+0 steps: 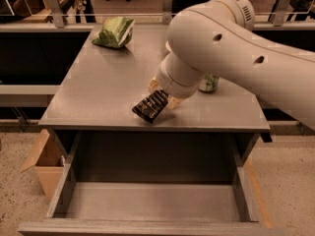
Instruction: Pick rxbar chocolate from top drawer and place on counter
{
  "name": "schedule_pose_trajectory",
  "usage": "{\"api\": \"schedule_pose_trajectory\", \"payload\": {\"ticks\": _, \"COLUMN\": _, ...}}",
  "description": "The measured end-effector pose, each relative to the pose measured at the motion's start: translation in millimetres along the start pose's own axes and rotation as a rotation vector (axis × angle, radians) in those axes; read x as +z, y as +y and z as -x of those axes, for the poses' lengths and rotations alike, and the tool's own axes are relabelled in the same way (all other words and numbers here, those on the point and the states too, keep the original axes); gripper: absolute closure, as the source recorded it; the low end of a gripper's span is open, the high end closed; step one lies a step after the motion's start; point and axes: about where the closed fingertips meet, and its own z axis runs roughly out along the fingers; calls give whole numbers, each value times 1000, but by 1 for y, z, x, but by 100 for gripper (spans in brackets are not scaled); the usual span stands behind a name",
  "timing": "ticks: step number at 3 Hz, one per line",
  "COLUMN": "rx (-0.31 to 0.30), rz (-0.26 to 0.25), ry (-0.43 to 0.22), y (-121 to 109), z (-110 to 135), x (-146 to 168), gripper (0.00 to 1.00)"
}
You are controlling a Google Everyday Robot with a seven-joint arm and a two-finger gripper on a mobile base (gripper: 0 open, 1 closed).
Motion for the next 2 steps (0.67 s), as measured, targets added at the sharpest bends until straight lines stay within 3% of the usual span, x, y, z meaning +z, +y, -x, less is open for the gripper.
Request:
{"api": "schedule_pose_trajectory", "payload": {"ticks": 1, "rx": -2, "rz": 0, "ry": 1, "y": 0, "z": 1, "x": -1, "gripper": 11}}
{"api": "schedule_pose_trajectory", "payload": {"ticks": 2, "rx": -3, "rz": 0, "ry": 2, "y": 0, "z": 1, "x": -2, "gripper": 0}}
